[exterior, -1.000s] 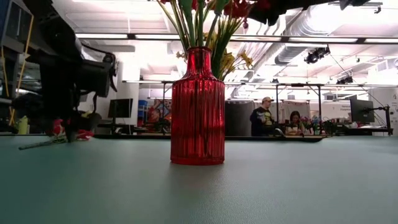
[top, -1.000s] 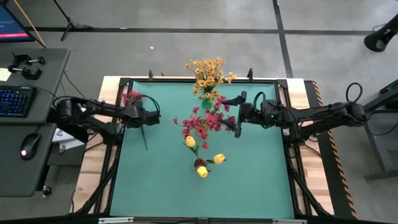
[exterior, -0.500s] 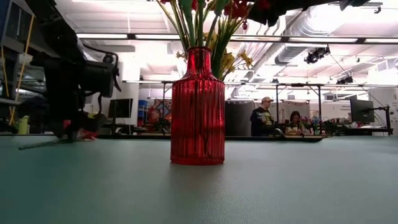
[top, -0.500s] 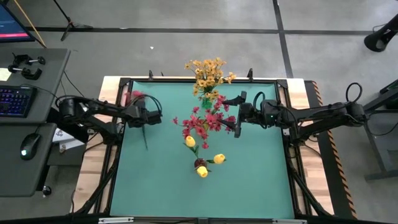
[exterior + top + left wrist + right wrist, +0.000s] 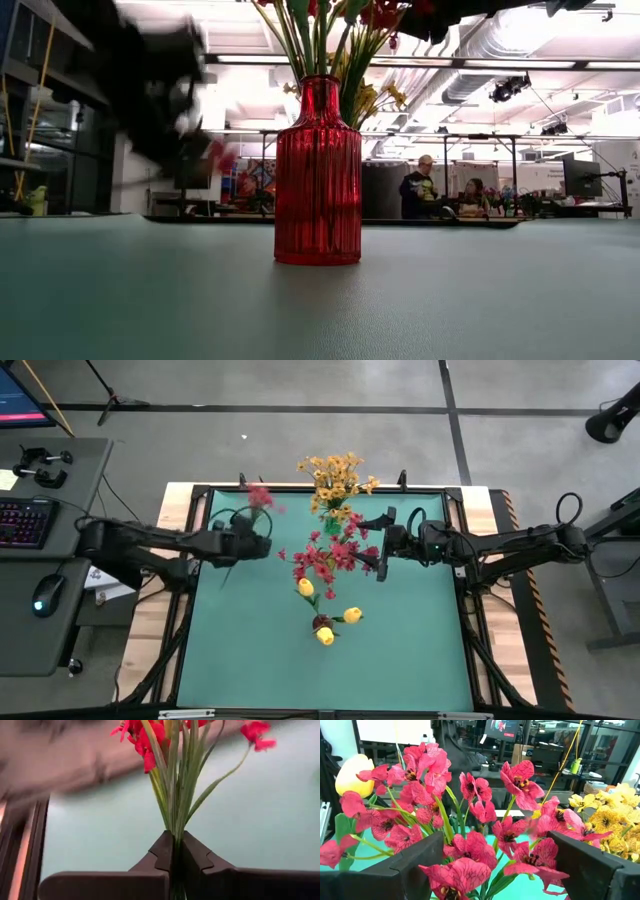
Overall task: Sort flowers into vase by color
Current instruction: Put the red flowers into the yellow vase
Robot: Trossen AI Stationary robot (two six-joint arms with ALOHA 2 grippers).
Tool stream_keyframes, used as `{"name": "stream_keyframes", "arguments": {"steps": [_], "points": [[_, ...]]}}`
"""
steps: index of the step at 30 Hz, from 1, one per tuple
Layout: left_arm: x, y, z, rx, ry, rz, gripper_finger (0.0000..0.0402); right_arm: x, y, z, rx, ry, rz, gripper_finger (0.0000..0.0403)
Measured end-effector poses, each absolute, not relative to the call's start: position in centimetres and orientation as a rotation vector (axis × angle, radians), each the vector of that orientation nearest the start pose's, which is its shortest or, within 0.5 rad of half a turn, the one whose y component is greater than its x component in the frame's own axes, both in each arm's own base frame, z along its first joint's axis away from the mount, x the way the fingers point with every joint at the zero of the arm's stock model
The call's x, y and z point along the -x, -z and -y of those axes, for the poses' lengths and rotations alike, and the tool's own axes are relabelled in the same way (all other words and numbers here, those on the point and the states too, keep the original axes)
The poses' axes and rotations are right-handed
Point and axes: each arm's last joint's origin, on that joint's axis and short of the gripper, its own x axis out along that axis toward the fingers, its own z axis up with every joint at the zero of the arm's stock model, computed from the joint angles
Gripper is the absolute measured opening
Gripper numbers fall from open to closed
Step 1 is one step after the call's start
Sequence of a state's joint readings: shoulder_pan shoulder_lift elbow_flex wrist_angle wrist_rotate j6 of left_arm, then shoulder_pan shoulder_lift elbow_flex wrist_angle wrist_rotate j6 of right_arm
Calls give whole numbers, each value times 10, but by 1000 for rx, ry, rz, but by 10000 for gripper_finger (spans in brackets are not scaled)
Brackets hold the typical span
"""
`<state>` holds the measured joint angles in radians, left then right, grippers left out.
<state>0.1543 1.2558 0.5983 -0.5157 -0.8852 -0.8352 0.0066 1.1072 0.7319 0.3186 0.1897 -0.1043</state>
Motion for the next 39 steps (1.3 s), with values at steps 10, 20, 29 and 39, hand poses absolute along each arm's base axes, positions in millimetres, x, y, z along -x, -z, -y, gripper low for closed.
{"name": "stream_keyframes", "arguments": {"steps": [10,20,29,39], "points": [[-216,-271,-26,49,-717,-52,1,-248,-300,4,87,180,-65,342],[-173,-234,-23,12,-266,550,0,-248,-300,4,80,180,-64,342],[-208,-229,-33,47,-101,543,0,-248,-300,4,54,184,-61,342],[-271,-233,-57,-8,-47,515,0,-248,-300,4,33,185,-66,342]]}}
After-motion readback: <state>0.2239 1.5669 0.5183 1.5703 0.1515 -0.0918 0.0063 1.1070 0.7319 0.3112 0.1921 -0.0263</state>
